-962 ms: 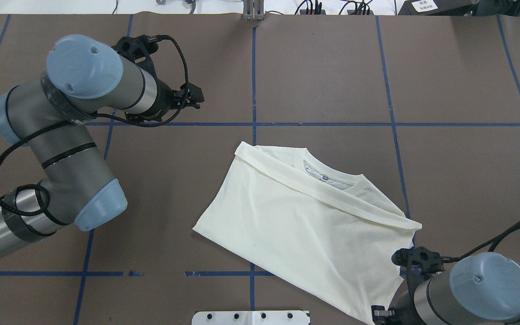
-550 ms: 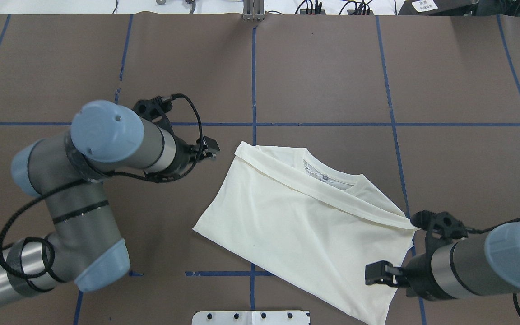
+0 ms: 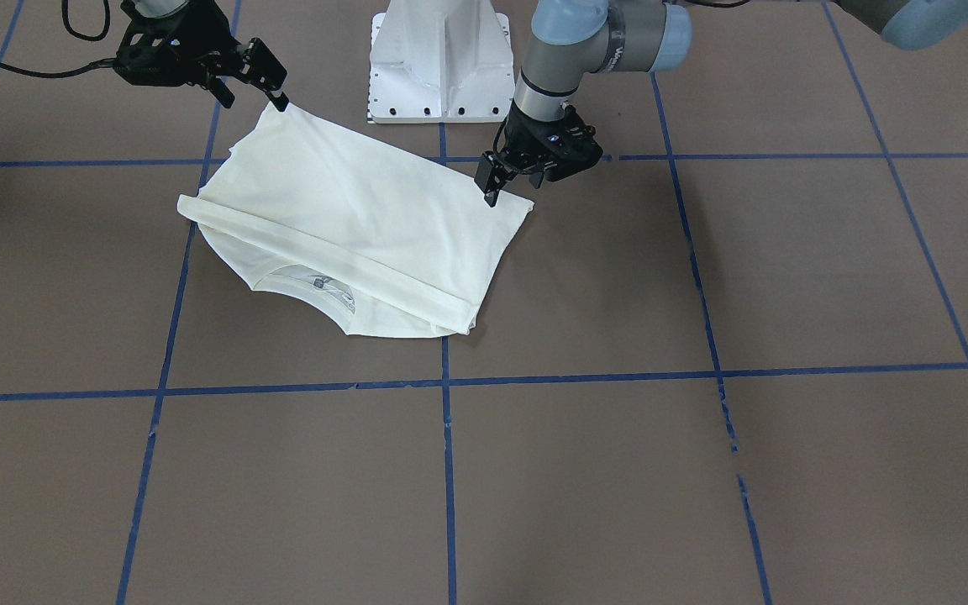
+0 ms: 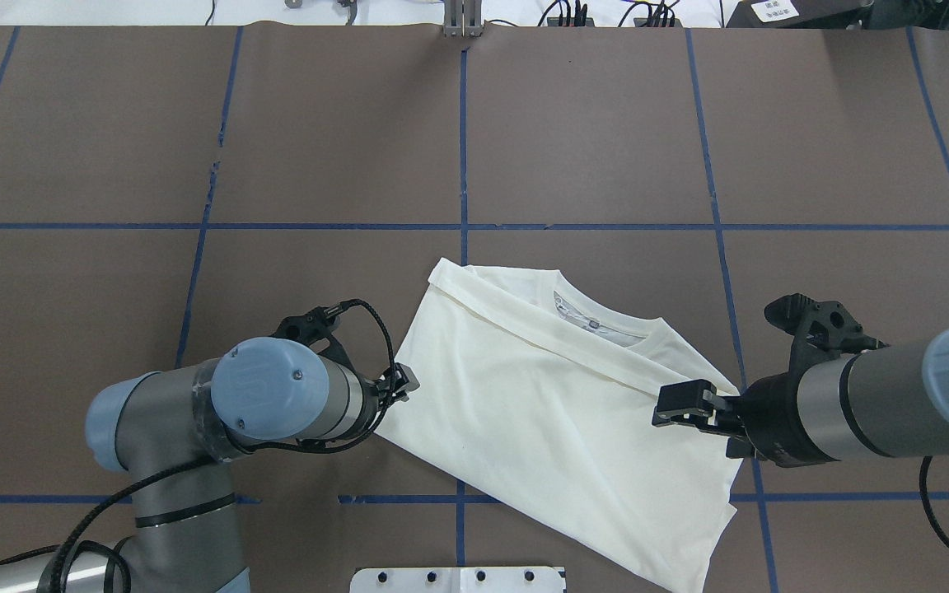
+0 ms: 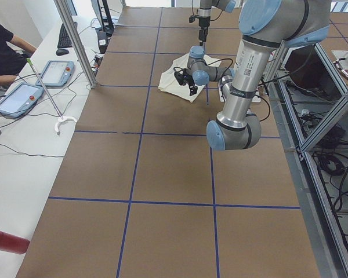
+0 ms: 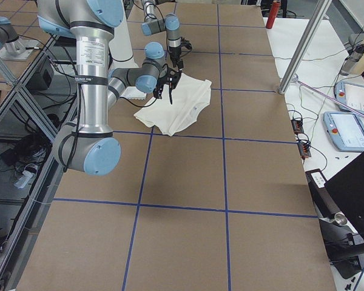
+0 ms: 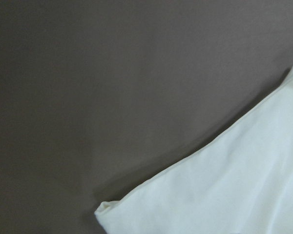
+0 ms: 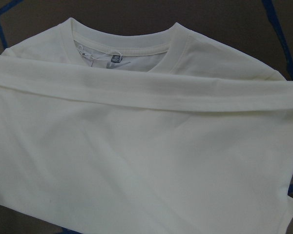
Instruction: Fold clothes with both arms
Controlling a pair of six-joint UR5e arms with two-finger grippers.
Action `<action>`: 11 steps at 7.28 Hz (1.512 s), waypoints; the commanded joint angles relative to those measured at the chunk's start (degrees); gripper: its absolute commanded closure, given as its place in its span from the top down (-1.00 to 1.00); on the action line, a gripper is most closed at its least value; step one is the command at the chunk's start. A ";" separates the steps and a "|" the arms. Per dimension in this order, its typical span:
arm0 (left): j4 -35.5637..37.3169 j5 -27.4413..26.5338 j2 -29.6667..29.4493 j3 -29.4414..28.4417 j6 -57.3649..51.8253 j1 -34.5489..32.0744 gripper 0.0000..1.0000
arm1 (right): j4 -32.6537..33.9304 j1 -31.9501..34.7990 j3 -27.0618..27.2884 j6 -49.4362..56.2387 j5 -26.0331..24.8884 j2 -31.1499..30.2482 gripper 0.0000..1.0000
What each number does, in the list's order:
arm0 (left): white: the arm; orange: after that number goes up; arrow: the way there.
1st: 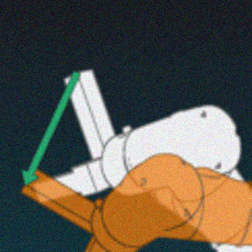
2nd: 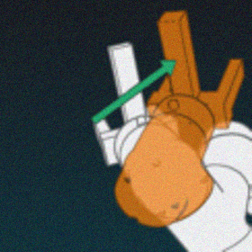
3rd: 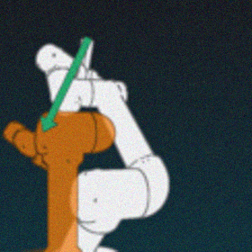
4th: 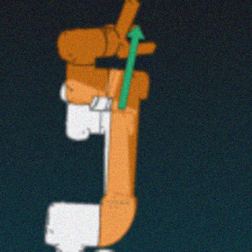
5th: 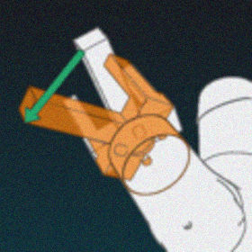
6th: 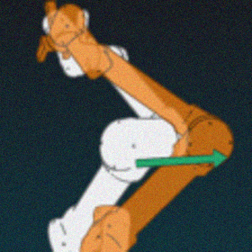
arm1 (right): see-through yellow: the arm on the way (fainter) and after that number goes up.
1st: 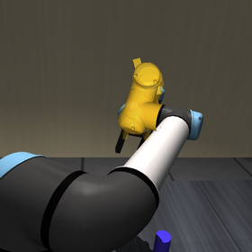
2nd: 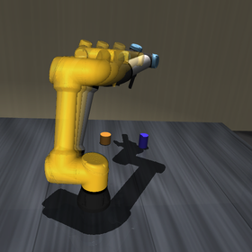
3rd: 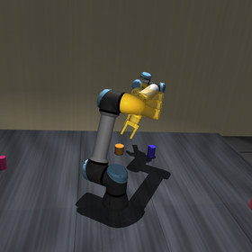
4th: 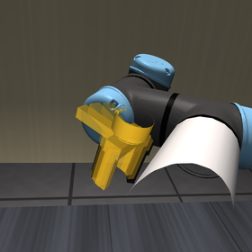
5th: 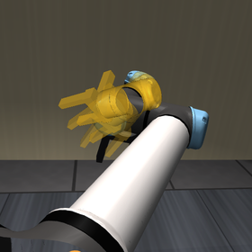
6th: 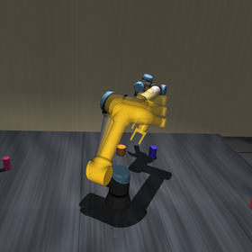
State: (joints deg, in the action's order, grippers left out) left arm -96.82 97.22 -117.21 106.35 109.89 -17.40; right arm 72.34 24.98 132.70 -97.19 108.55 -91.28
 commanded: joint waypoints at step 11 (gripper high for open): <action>1.20 -2.30 -0.65 -1.40 -1.34 -2.26 -1.00 | 0.09 1.21 -0.86 -0.02 -0.26 0.93 1.00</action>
State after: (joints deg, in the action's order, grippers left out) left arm -95.66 94.82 -117.74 104.75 109.16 -17.54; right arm 72.42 26.14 131.86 -97.20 108.38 -90.20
